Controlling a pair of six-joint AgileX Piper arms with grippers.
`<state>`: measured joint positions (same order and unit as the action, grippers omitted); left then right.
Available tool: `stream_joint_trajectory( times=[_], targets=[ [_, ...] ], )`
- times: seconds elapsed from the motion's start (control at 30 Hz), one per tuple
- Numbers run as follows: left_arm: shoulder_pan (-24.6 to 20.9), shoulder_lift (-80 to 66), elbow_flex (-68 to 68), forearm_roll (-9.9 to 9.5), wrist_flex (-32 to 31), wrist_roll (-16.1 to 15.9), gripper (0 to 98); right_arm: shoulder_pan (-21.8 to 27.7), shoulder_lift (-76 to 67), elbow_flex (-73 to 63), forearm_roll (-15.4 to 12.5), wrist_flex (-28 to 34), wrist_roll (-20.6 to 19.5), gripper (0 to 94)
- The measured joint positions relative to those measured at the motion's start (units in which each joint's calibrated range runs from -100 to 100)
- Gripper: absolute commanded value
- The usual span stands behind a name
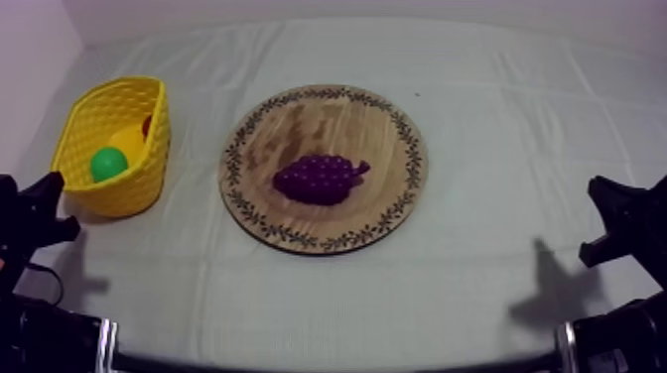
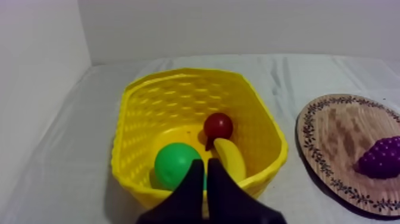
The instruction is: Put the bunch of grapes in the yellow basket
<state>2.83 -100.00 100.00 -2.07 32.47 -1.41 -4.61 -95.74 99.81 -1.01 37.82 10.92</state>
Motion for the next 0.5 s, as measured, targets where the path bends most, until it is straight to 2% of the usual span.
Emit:
stream_joint_trajectory(
  times=[0.17,0.5],
  targets=[
    [0.0,0.0,0.0,-0.06,0.0,-0.8,0.0,0.0,0.0,0.0,0.0,0.0,0.0,0.4],
    [0.0,0.0,0.0,-0.06,0.0,-0.3,0.0,0.0,0.0,0.0,0.0,0.0,0.0,0.4]
  ],
)
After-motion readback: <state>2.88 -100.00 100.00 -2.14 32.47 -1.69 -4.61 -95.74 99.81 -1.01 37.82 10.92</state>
